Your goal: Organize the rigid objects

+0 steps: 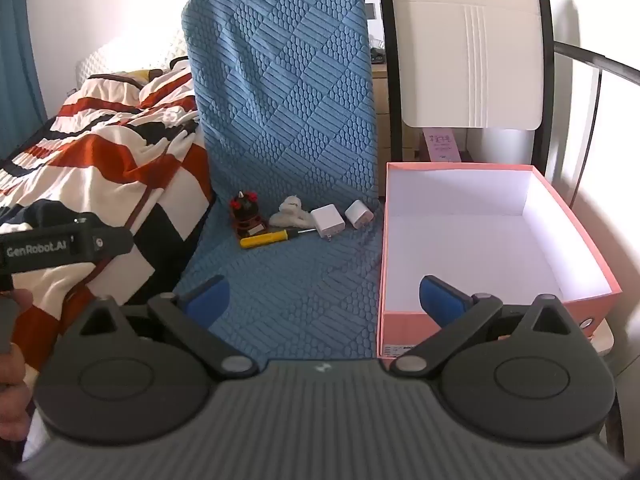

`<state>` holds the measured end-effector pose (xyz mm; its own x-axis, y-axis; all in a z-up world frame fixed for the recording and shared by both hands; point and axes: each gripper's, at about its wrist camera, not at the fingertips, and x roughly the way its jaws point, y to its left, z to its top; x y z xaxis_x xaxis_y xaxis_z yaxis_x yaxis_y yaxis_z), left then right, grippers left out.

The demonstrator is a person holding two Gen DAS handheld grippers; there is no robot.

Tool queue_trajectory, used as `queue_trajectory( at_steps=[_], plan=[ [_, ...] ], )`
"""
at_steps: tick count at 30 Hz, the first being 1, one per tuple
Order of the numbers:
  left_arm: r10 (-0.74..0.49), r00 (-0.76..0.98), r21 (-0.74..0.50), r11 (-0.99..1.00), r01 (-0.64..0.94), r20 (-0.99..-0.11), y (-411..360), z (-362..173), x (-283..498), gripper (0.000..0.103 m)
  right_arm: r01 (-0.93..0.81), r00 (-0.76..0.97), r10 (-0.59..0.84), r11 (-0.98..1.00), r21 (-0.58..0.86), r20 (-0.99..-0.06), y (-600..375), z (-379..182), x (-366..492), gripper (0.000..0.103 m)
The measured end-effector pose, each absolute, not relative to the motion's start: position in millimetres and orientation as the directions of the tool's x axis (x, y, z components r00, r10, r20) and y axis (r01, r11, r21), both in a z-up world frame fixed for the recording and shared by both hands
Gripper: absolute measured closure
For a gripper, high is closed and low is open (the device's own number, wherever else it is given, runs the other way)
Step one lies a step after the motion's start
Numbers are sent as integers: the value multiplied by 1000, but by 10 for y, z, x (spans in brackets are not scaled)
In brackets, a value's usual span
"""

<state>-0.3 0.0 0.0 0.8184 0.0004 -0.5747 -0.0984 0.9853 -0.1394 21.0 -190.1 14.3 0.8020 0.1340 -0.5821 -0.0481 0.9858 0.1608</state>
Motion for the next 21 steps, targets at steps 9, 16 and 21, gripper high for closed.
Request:
queue_trajectory(
  at_steps=[9,16,21],
  plan=[
    [-1,813,-143,984,-101,-583,21,14,-2,0,-36,802,121,987,155,-584,-1886,96,183,0],
    [5,806,-130,986,-101,-591,-13,-32,12,0,-39,793,131,986,165,-595,-1923,86,199,0],
    [5,808,-128,987,-100,-590,-17,-25,18,0,-40,793,132,986,164,-595,-1901,98,189,0]
  ],
)
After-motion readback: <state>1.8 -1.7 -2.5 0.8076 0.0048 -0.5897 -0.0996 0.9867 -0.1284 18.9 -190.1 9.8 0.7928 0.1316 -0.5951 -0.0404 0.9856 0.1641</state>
